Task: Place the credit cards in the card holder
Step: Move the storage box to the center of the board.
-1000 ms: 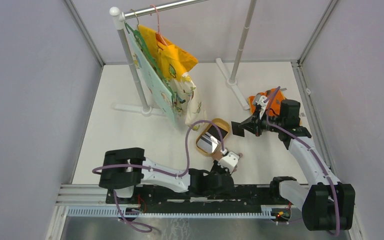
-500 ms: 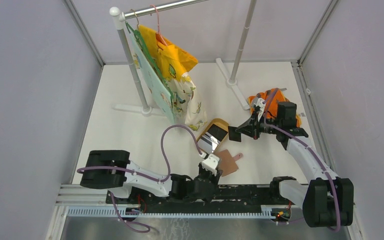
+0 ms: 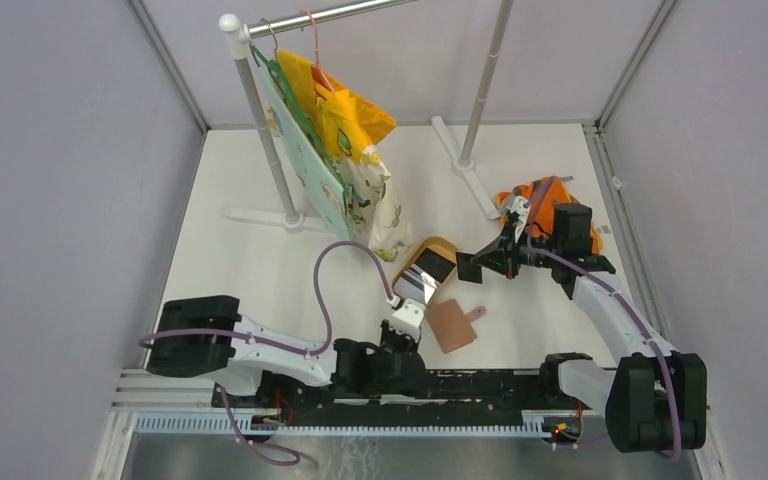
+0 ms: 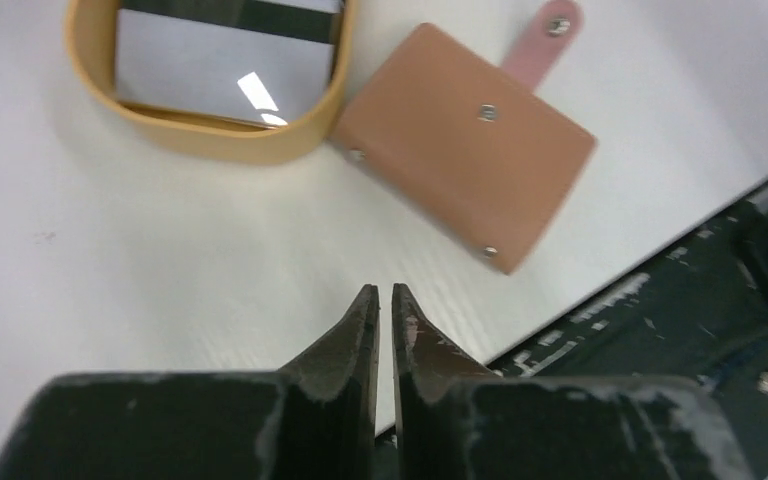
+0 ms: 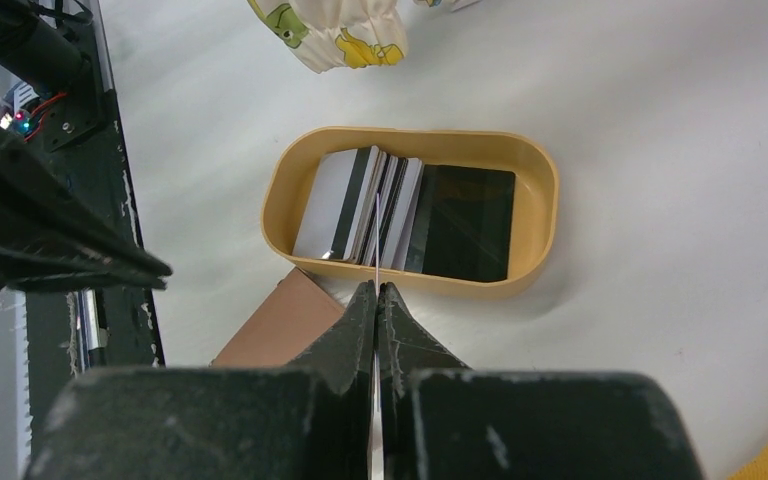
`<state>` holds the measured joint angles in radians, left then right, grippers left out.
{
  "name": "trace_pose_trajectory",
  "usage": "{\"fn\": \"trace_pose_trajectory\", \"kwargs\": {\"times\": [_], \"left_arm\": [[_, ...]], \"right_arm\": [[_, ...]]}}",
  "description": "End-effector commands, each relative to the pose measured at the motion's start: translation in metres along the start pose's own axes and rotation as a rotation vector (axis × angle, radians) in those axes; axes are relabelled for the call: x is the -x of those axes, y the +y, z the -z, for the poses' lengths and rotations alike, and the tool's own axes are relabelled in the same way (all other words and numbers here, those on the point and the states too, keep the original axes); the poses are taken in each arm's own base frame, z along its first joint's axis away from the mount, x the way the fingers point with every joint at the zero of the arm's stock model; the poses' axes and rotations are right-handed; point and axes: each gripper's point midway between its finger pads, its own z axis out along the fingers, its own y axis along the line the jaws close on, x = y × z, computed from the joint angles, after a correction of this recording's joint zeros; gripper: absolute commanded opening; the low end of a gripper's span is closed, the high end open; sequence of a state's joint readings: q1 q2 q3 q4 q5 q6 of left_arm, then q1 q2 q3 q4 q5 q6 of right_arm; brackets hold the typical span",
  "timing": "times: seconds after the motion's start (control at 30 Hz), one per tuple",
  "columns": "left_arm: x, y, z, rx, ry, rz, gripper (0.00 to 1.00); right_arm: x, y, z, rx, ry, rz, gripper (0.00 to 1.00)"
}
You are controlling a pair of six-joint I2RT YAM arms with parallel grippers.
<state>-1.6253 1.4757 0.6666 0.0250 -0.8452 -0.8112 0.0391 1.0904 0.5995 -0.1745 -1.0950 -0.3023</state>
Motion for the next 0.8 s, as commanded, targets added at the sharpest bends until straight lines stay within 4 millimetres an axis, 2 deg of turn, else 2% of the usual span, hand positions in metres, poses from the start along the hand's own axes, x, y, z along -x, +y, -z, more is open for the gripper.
{"fn": "trace_pose_trajectory", "kwargs": {"times": [0.0, 0.23, 0.47, 0.63, 0.77], "left_arm": [[0.019, 0.006, -0.014, -0.027, -0.025, 0.191, 0.14], [0.029, 0.039, -0.061, 0.022, -0.003, 0.227, 0.11], [0.040, 0.054, -0.087, 0.124, 0.008, 0.131, 0.11], [0.057, 0.070, -0.109, 0.162, 0.004, 0.113, 0.12], [0.072, 0.072, -0.110, 0.155, -0.022, 0.087, 0.13]], "right_arm": [[0.005, -0.004, -0.002, 0.000, -0.006, 0.040, 0.00], [0.002, -0.006, -0.002, -0.001, 0.002, 0.034, 0.00], [0.004, -0.005, -0.002, 0.001, 0.000, 0.042, 0.00], [0.005, -0.005, -0.001, -0.004, 0.002, 0.050, 0.00], [0.006, -0.007, 0.001, -0.019, 0.007, 0.062, 0.00]]}}
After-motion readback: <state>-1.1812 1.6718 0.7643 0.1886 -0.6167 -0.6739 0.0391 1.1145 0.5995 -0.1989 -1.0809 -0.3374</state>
